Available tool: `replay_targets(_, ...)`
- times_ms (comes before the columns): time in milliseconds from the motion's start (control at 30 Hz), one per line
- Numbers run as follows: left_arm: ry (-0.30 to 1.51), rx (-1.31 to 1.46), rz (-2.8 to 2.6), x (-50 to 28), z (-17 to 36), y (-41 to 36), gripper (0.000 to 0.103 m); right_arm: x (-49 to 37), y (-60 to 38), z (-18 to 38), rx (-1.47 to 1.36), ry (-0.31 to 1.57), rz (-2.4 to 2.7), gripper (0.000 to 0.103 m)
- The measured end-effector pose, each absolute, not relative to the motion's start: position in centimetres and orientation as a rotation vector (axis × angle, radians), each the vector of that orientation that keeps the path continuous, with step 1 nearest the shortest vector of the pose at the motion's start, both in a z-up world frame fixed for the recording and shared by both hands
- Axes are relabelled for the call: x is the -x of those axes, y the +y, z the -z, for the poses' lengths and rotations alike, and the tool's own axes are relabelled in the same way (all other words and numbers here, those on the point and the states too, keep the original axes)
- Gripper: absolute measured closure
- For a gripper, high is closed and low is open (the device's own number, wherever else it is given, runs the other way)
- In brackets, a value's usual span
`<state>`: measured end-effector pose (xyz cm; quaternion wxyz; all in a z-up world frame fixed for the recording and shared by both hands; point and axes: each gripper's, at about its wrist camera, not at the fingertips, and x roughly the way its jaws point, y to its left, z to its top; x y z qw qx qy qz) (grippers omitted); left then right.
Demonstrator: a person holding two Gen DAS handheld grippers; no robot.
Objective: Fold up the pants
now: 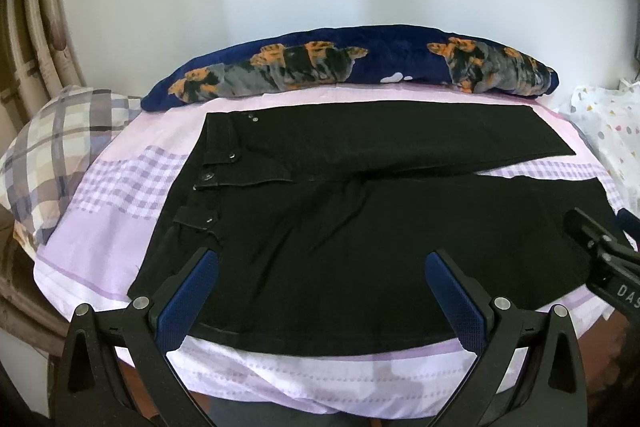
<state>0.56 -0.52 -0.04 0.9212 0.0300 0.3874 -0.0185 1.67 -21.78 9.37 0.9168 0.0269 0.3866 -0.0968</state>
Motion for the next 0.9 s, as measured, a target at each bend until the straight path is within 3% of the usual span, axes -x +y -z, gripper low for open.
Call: replay_targets(900, 0.823, -0.060, 0.004, -0.3, 1.7, -0.2, 0.001, -2.2, -22.4, -8.7, -0.059, 0.843, 0.219, 0.000)
